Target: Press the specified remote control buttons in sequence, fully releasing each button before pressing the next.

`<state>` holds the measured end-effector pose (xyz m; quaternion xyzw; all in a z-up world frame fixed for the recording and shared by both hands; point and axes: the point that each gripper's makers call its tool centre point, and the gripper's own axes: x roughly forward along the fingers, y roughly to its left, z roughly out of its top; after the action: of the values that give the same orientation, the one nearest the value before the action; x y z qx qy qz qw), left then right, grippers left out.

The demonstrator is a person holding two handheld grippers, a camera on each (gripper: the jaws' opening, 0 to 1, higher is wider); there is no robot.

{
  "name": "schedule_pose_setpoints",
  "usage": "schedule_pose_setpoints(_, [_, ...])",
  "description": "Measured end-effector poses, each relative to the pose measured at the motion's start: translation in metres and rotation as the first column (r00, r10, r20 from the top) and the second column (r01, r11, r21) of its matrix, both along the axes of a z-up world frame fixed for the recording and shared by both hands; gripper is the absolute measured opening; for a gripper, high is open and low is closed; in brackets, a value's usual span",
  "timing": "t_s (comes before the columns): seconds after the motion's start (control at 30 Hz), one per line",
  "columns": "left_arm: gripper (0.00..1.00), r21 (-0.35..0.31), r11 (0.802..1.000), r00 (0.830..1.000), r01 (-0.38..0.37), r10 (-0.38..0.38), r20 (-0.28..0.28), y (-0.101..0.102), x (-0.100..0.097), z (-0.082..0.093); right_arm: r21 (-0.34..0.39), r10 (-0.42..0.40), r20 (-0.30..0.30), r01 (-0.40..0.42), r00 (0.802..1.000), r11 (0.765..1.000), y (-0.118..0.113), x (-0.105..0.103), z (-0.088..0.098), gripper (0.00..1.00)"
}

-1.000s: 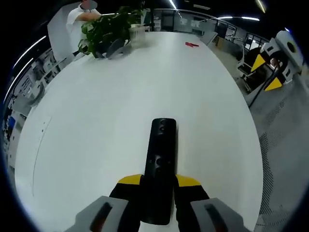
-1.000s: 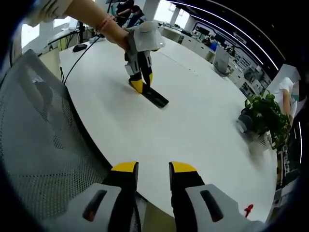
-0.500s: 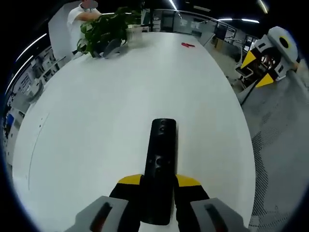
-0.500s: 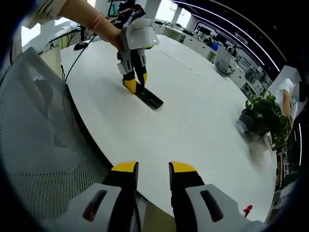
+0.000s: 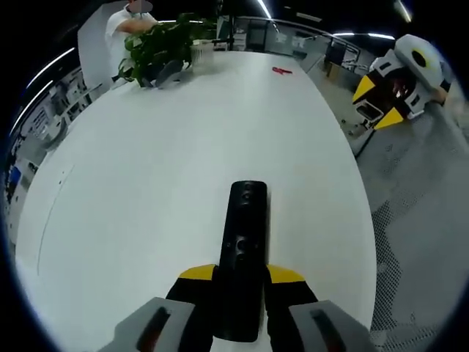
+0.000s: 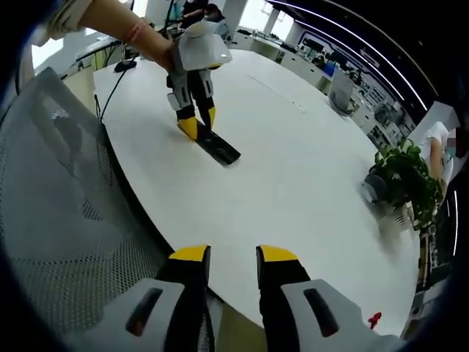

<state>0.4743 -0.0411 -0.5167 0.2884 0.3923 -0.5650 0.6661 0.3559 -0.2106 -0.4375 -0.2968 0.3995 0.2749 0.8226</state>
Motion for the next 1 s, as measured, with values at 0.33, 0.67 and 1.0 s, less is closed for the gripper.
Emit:
schedule_pose_setpoints(0.33, [0.24,0.024,1.000,1.000,0.013,-0.012,-0.011,0.008,-0.016,0.000,-0.005,0.010,-0.014,-0.010,1.000,1.000,0.001,-0.002,-0.002,0.25])
schedule_pose_setpoints(0.67, [0.24,0.018,1.000,1.000,0.003,-0.003,-0.025,0.014,-0.031,0.000,-0.018,0.028,-0.033,-0.029,0.999,0.999,0.002,-0.005,-0.005,0.24])
schedule_pose_setpoints(1.0, [0.24,-0.007,1.000,1.000,-0.010,0.009,-0.027,0.015,-0.049,0.000,-0.023,0.026,-0.038,-0.027,0.999,0.999,0.001,-0.005,-0.006,0.24])
